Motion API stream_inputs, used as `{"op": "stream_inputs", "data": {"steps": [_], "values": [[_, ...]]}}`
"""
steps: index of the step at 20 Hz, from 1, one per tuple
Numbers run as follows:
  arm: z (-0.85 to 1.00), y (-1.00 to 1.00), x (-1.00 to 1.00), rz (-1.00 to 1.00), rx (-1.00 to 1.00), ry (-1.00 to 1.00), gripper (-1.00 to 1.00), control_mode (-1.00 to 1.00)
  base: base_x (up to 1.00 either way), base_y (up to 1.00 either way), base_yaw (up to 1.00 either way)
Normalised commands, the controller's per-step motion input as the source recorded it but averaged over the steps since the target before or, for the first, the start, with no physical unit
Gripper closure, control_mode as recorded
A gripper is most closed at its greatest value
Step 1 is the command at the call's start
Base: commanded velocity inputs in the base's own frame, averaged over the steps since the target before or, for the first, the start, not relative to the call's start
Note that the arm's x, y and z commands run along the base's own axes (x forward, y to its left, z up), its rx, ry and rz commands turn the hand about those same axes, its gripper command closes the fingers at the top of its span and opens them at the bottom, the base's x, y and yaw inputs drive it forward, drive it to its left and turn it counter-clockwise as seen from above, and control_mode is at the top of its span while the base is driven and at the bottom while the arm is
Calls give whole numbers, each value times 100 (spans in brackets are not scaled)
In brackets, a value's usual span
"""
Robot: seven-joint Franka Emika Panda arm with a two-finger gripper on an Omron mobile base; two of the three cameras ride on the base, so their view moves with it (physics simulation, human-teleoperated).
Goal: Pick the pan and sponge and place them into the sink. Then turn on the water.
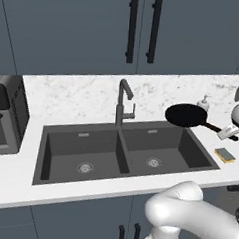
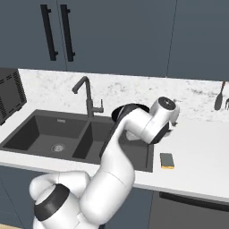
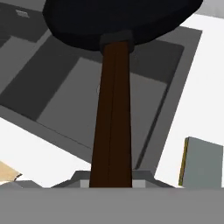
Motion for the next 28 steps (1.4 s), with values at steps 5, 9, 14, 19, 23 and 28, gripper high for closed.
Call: {"op": "stream_inputs", "data": {"steps": [5,9,14,19,23,28], "values": [[0,12,-24,39,-9,2,100,-100,0,0,0],[0,0,-3,42,0,3,100,-100,0,0,0],[-1,11,5,20,0,5,100,-100,0,0,0],[-3,36,5,-8,-1,16,100,-100,0,0,0],[-15,49,1,-19,-2,5,100,-100,0,0,0],[-31,25,0,-6,-5,-2,100,-100,0,0,0]]}}
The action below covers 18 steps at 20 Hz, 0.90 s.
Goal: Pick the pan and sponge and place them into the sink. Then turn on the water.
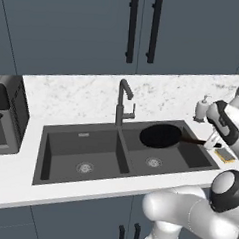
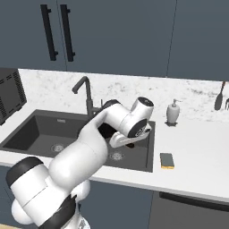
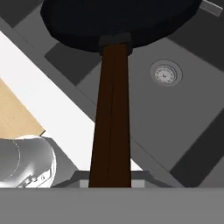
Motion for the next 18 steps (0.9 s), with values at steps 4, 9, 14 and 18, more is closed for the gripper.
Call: {"op": "stream_inputs", "data": {"steps": [4,9,14,18], "values": [[-42,14,0,0,-13,-7,100,-100,0,0,0],[-44,0,0,3,-11,-2,100,-100,0,0,0],[-49,0,8,3,-2,0,100,-100,0,0,0],[-40,0,28,6,0,0,100,-100,0,0,0]]}}
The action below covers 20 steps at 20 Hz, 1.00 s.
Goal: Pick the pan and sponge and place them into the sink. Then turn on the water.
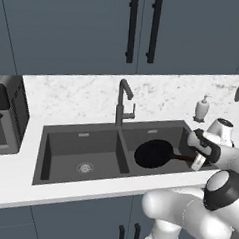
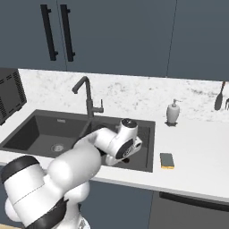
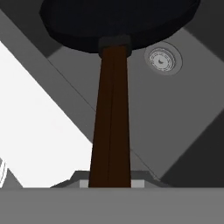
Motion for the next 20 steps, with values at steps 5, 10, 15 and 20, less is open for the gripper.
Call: {"op": "stream_inputs", "data": {"steps": [5,10,15,20], "values": [[-21,0,45,8,0,0,100,-100,0,0,0],[-8,0,48,6,0,0,100,-100,0,0,0],[-10,0,45,5,0,0,100,-100,0,0,0],[-25,0,40,3,-1,0,100,-100,0,0,0]]}}
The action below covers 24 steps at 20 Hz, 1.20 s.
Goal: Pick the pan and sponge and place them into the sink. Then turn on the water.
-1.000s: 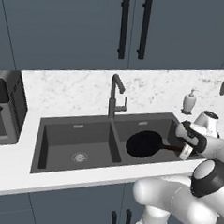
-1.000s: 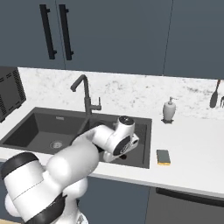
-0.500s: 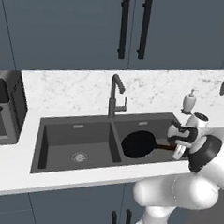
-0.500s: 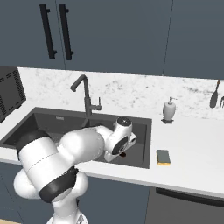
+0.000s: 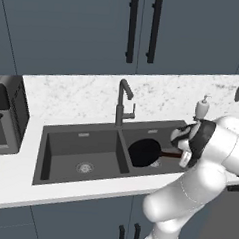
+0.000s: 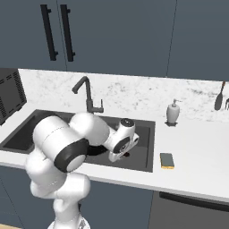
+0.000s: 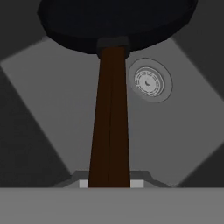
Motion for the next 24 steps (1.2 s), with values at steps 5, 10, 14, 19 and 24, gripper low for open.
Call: {"op": "stream_inputs", "data": {"steps": [5,10,14,19,24], "values": [[-35,0,43,4,-2,0,100,-100,0,0,0],[-30,-4,55,3,0,0,100,-100,0,0,0],[-44,0,38,2,-4,3,100,-100,0,0,0],[-58,0,38,2,-9,3,100,-100,0,0,0],[-48,0,48,2,-8,0,100,-100,0,0,0]]}}
